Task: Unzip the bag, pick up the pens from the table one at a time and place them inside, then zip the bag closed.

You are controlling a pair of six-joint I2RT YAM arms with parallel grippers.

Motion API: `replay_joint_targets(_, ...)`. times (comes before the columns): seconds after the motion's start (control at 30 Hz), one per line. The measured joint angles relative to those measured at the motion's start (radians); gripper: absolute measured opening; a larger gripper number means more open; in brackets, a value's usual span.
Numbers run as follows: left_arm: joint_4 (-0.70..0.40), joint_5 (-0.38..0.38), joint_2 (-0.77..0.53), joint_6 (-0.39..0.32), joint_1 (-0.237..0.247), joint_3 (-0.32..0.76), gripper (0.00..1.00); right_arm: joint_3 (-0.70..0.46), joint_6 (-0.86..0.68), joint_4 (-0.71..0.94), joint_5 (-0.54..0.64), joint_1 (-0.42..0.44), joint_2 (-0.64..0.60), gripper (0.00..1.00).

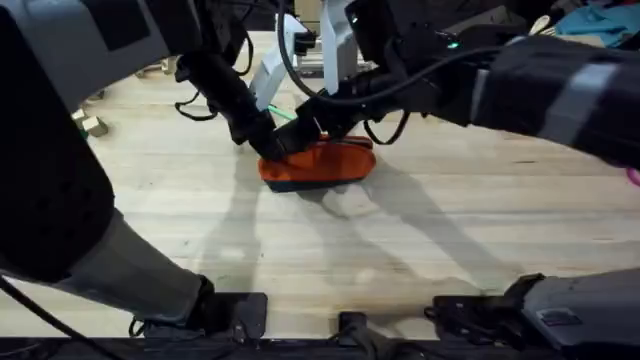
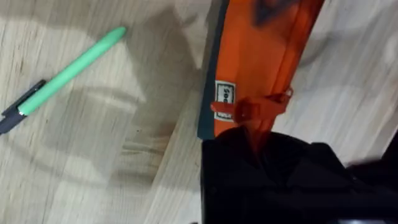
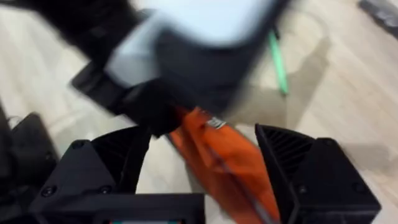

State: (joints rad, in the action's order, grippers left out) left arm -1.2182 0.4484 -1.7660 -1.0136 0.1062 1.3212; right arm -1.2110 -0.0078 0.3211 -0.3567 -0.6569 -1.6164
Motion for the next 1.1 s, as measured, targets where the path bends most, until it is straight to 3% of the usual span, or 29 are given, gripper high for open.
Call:
replay_joint_targets(0.17,0.001,0.0,0.0,0.008,0.0,0.0,0.047,0.0,-0.012,0.156,-0.01,0.062,0.142,0.998)
replay_joint_targets(0.23,0.001,0.001,0.0,0.01,0.0,0.0,0.145,0.0,-0.015,0.185,-0.01,0.082,0.165,0.998)
replay_joint_targets(0.27,0.003,0.002,0.0,0.01,0.001,0.0,0.289,0.0,-0.015,0.197,-0.01,0.091,0.176,0.998)
replay_joint_targets(0.3,0.007,0.005,0.0,0.011,0.003,0.0,0.741,0.0,-0.015,0.219,-0.008,0.107,0.201,0.998)
replay_joint_targets(0.33,0.007,0.005,0.0,0.012,0.003,0.0,0.906,0.0,-0.015,0.226,-0.002,0.111,0.209,0.998)
replay_joint_targets(0.37,0.006,0.005,0.0,0.015,0.003,0.0,0.968,0.0,-0.016,0.232,0.005,0.113,0.217,0.998)
replay_joint_targets(0.63,-0.004,0.005,0.0,0.016,0.003,0.0,0.994,-0.002,-0.061,0.277,0.08,0.113,0.256,0.998)
replay_joint_targets(0.9,-0.046,0.005,0.014,0.016,-0.001,0.015,0.995,-0.088,-0.13,0.455,0.087,0.113,0.256,0.997)
replay_joint_targets(1.03,-0.054,0.005,0.085,0.016,-0.025,0.015,0.995,-0.174,-0.191,0.539,0.088,0.113,0.256,0.997)
replay_joint_targets(1.1,-0.067,0.005,0.186,0.016,-0.065,0.017,0.995,-0.235,-0.262,0.601,0.09,0.113,0.256,0.996)
